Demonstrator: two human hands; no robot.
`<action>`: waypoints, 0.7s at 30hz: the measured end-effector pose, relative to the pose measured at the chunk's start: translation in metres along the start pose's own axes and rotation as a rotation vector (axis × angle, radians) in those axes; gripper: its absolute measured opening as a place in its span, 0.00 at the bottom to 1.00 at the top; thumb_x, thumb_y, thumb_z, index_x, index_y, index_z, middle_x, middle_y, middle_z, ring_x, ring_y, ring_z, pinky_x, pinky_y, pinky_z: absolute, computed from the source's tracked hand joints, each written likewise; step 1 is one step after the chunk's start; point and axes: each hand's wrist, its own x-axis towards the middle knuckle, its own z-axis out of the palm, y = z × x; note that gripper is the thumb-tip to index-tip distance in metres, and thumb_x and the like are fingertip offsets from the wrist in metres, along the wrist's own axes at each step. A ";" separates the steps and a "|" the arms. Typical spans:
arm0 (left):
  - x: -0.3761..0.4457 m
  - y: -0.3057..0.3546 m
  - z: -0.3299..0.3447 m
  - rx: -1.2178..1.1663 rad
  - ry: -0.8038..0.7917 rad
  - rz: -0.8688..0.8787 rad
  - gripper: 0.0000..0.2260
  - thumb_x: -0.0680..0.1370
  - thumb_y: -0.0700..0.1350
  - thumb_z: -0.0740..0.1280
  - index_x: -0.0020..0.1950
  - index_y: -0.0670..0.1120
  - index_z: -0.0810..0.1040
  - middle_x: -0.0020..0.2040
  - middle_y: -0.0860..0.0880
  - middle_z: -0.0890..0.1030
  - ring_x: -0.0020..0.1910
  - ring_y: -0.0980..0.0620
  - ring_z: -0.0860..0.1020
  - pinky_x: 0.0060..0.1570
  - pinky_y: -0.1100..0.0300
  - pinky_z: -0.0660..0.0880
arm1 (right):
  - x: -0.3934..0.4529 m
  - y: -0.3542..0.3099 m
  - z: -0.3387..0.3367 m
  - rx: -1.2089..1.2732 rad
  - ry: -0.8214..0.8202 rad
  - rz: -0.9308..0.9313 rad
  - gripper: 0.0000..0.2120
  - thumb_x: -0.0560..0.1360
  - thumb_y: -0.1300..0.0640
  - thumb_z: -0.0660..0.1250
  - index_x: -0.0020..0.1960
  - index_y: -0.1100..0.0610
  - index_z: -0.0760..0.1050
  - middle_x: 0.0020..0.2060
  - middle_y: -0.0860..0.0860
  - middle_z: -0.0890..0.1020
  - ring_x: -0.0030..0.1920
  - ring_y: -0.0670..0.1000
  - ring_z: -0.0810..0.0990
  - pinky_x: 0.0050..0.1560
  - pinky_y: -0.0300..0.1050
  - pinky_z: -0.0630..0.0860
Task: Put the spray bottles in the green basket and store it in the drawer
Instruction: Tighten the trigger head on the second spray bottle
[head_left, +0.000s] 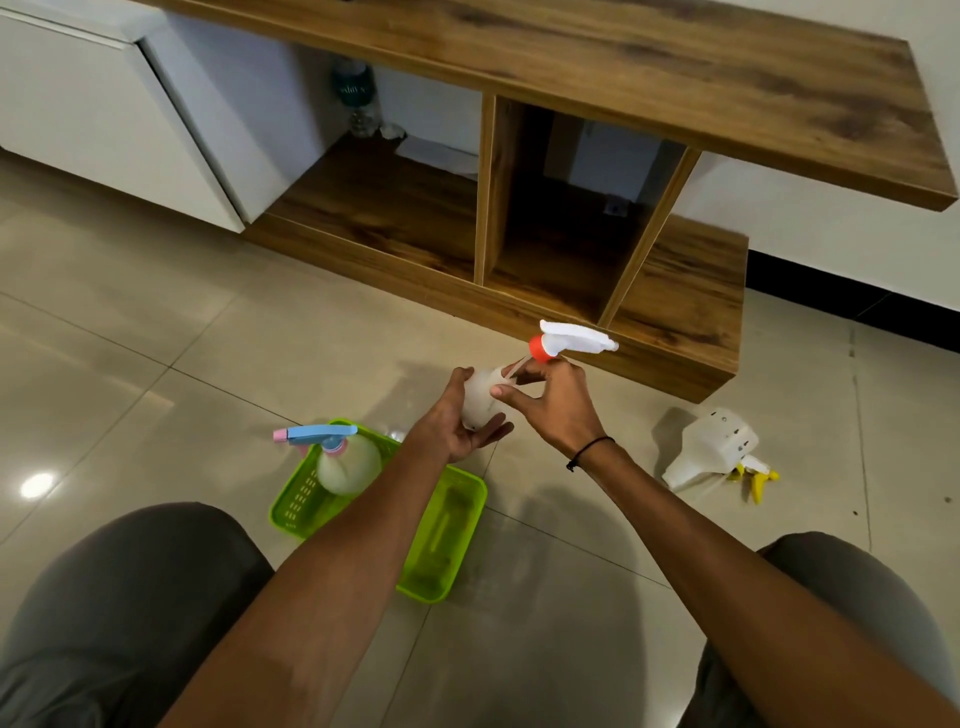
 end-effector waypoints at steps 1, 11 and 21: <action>0.000 0.000 0.000 -0.004 -0.004 -0.002 0.31 0.78 0.63 0.69 0.73 0.43 0.77 0.61 0.38 0.78 0.49 0.36 0.83 0.27 0.57 0.84 | -0.001 -0.002 0.000 -0.021 0.002 0.002 0.20 0.73 0.46 0.79 0.56 0.59 0.85 0.54 0.52 0.88 0.54 0.50 0.85 0.59 0.44 0.81; -0.014 0.007 0.014 0.601 0.105 0.047 0.34 0.83 0.69 0.55 0.74 0.42 0.69 0.62 0.37 0.78 0.55 0.34 0.83 0.40 0.49 0.84 | 0.009 -0.007 -0.004 -0.371 0.041 -0.142 0.11 0.77 0.54 0.75 0.42 0.60 0.79 0.51 0.52 0.79 0.48 0.56 0.82 0.48 0.48 0.79; -0.064 0.064 0.029 0.807 -0.554 0.690 0.27 0.78 0.33 0.71 0.76 0.50 0.76 0.72 0.47 0.82 0.73 0.47 0.79 0.70 0.48 0.77 | 0.016 -0.012 -0.011 -0.544 0.042 -0.157 0.07 0.80 0.56 0.71 0.54 0.59 0.84 0.66 0.53 0.78 0.55 0.63 0.82 0.47 0.53 0.80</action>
